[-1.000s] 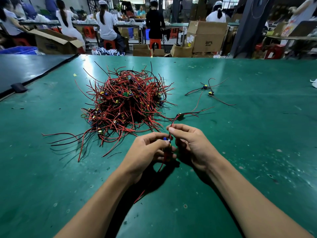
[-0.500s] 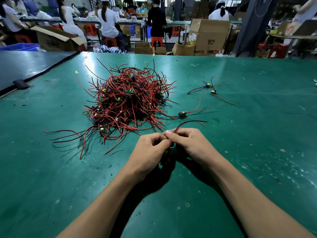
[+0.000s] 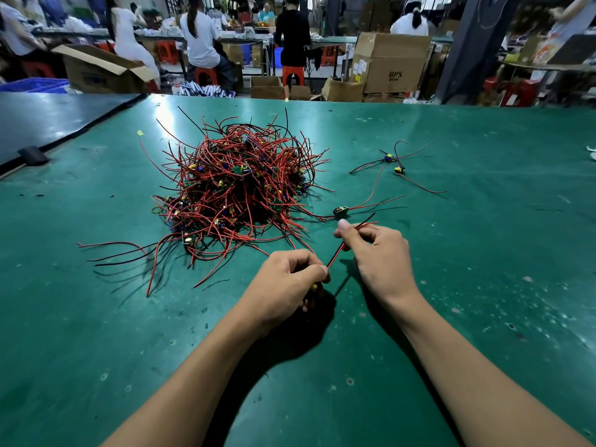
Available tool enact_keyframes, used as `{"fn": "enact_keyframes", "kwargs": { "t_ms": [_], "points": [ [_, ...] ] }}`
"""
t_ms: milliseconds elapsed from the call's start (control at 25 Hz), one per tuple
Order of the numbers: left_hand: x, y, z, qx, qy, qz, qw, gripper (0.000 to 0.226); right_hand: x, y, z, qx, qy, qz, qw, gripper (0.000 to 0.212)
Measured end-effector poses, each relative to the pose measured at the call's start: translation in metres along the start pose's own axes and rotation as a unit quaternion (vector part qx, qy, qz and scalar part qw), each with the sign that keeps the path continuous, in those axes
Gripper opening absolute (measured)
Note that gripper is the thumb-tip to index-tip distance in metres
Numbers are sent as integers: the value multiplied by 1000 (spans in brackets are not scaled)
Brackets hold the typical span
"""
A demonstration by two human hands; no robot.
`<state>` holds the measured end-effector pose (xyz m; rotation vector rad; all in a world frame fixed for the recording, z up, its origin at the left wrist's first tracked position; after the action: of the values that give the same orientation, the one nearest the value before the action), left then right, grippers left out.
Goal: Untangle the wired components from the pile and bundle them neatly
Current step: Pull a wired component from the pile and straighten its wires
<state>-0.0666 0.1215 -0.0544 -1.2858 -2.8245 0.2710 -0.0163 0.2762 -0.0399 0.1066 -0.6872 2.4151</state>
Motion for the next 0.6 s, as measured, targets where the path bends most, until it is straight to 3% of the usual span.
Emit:
{"fn": "enact_keyframes", "kwargs": {
  "t_ms": [80,160,240,280,440,600],
  "points": [
    [0,-1,1,-22,-2,8,1000,19,0,10,-10,157,80,29,984,44],
    [0,-2,2,-16,2,14,1000,19,-2,24,-19,330,188,81,921,48],
    [-1,-1,2,1,6,15,1000,19,-6,31,-23,393,256,136,872,45],
    [-1,-1,2,7,8,15,1000,18,-7,32,-24,394,266,153,866,45],
    [-4,2,0,26,36,17,999,21,-6,31,-18,344,210,154,902,43],
    [-4,-4,-1,3,53,-24,998,20,-15,49,-4,293,151,230,915,42]
  ]
}}
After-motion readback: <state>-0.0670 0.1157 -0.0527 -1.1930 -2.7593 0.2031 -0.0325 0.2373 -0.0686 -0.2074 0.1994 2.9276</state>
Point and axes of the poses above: each hand's wrist, its own x-axis towards the middle knuckle, its own y-axis out of the palm, z = x × y, the point moved 7 cm from there along x, towards the middle knuckle, and after that the axes turned 8 degrees about z, right-handed, at the moved point
